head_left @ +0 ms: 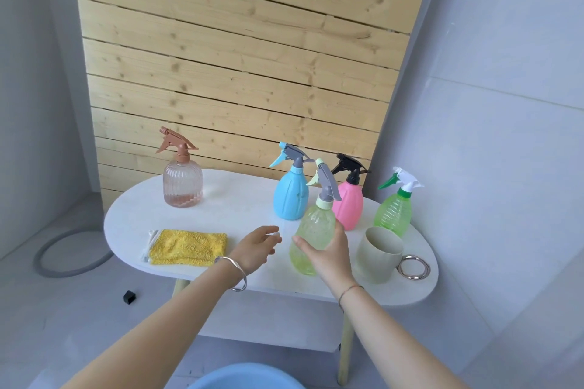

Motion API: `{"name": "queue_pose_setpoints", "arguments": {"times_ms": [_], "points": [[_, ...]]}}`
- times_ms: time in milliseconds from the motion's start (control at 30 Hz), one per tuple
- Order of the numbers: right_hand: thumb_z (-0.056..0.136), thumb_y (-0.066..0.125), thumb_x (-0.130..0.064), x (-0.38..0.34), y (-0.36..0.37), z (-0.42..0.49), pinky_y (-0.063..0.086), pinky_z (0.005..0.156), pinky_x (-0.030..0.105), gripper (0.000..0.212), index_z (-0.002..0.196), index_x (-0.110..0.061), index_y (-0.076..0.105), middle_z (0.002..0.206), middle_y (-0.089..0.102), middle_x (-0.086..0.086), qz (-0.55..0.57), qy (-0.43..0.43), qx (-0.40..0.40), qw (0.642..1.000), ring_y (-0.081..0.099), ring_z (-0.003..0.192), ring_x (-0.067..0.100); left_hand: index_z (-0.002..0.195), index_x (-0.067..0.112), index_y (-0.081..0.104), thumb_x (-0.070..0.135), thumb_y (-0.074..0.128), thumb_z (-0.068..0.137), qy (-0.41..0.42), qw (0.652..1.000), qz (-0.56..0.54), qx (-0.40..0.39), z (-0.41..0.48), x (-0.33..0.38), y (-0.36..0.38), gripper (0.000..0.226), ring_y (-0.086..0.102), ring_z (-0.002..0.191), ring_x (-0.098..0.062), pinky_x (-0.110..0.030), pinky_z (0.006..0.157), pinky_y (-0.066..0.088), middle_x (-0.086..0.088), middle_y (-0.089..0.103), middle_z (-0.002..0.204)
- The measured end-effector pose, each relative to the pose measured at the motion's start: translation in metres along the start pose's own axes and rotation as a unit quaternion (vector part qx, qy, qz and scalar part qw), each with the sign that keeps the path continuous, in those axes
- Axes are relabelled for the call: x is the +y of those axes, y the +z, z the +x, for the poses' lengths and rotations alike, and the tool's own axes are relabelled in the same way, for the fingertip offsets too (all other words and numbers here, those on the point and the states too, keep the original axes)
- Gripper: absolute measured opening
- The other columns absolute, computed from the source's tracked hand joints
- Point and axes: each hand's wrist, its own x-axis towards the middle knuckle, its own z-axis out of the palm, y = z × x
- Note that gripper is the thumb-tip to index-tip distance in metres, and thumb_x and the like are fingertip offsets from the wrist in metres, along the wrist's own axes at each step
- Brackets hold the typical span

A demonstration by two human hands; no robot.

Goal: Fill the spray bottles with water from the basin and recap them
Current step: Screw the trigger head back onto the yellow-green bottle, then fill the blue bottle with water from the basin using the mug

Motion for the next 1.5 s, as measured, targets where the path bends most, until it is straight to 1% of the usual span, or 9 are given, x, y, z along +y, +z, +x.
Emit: {"name": "queue_pose_setpoints", "arguments": {"times_ms": [167, 267, 367, 533, 767, 967, 1133, 1267, 1500], "points": [[0.066, 0.084, -0.034, -0.009, 0.019, 0.010, 0.045, 0.088, 0.032, 0.072, 0.123, -0.016, 0.043, 0.120, 0.057, 0.001, -0.036, 0.019, 0.047, 0.998, 0.054, 0.113, 0.024, 0.131, 0.017, 0.050, 0.024, 0.046, 0.100, 0.028, 0.995, -0.008, 0.092, 0.000, -0.001, -0.025, 0.032, 0.058, 0.097, -0.018, -0.029, 0.084, 0.045, -0.006, 0.059, 0.125], [0.067, 0.084, -0.030, -0.019, 0.023, 0.017, 0.039, 0.081, 0.026, 0.068, 0.120, -0.020, 0.043, 0.112, 0.055, -0.007, -0.011, -0.048, -0.034, 0.998, 0.052, 0.105, 0.015, 0.129, 0.019, 0.051, 0.024, 0.048, 0.099, 0.039, 0.989, 0.006, 0.144, 0.006, -0.002, -0.065, 0.031, 0.058, 0.103, -0.020, -0.030, 0.086, 0.044, -0.007, 0.057, 0.127], [0.064, 0.086, -0.033, -0.040, 0.044, 0.040, 0.043, 0.091, 0.031, 0.071, 0.117, -0.020, 0.040, 0.120, 0.053, -0.004, 0.012, -0.084, -0.135, 0.987, 0.051, 0.113, 0.014, 0.134, 0.016, 0.049, 0.023, 0.046, 0.100, 0.040, 0.984, 0.046, 0.165, 0.012, -0.005, -0.101, 0.035, 0.051, 0.104, -0.015, -0.024, 0.082, 0.037, -0.003, 0.053, 0.126], [0.043, 0.083, -0.056, -0.074, 0.102, 0.088, 0.047, 0.096, 0.037, 0.085, 0.112, -0.026, 0.044, 0.118, 0.057, -0.002, 0.032, -0.083, -0.186, 0.978, 0.055, 0.113, 0.015, 0.139, 0.019, 0.046, 0.032, 0.037, 0.103, 0.028, 0.986, 0.055, 0.153, 0.041, -0.012, -0.132, 0.039, 0.044, 0.130, -0.021, -0.035, 0.110, 0.033, -0.002, 0.048, 0.141], [0.061, 0.089, -0.026, -0.064, 0.158, 0.140, 0.041, 0.092, 0.027, 0.065, 0.116, -0.026, 0.054, 0.120, 0.059, -0.007, 0.043, -0.078, -0.232, 0.969, 0.050, 0.113, 0.008, 0.145, 0.024, 0.038, 0.053, 0.031, 0.098, -0.004, 0.993, 0.034, 0.117, 0.093, -0.030, -0.148, 0.056, 0.033, 0.140, -0.018, -0.040, 0.119, 0.019, 0.004, 0.035, 0.152], [0.063, 0.088, -0.020, -0.046, 0.170, 0.163, 0.046, 0.095, 0.027, 0.063, 0.118, -0.023, 0.059, 0.116, 0.066, -0.006, 0.072, -0.069, -0.264, 0.959, 0.058, 0.112, 0.010, 0.147, 0.030, 0.034, 0.085, 0.021, 0.062, -0.019, 0.995, 0.044, 0.091, 0.118, -0.039, -0.144, 0.103, 0.026, 0.144, -0.018, -0.045, 0.120, 0.012, 0.006, 0.031, 0.155], [0.068, 0.085, -0.014, -0.047, 0.163, 0.167, 0.047, 0.087, 0.020, 0.056, 0.116, -0.022, 0.058, 0.112, 0.067, -0.005, 0.073, -0.061, -0.286, 0.954, 0.060, 0.105, 0.007, 0.149, 0.025, 0.030, 0.061, 0.019, 0.096, 0.001, 0.995, 0.057, 0.077, 0.119, -0.038, -0.132, 0.065, 0.031, 0.142, -0.017, -0.039, 0.120, 0.016, 0.006, 0.031, 0.154], [0.067, 0.085, -0.017, -0.042, 0.161, 0.167, 0.047, 0.090, 0.023, 0.053, 0.111, -0.028, 0.058, 0.113, 0.066, -0.007, 0.076, -0.067, -0.275, 0.956, 0.059, 0.108, 0.008, 0.149, 0.024, 0.029, 0.062, 0.020, 0.096, 0.015, 0.996, 0.038, 0.076, 0.118, -0.039, -0.128, 0.066, 0.031, 0.142, -0.017, -0.041, 0.119, 0.019, 0.005, 0.029, 0.156], [0.068, 0.085, -0.023, -0.042, 0.166, 0.160, 0.044, 0.090, 0.023, 0.066, 0.125, -0.024, 0.052, 0.120, 0.061, -0.009, 0.085, -0.052, -0.249, 0.963, 0.054, 0.113, 0.007, 0.150, 0.021, 0.028, 0.060, 0.019, 0.097, 0.004, 0.996, 0.021, 0.084, 0.122, -0.032, -0.128, 0.067, 0.027, 0.144, -0.018, -0.041, 0.120, 0.018, 0.001, 0.026, 0.157]]}}
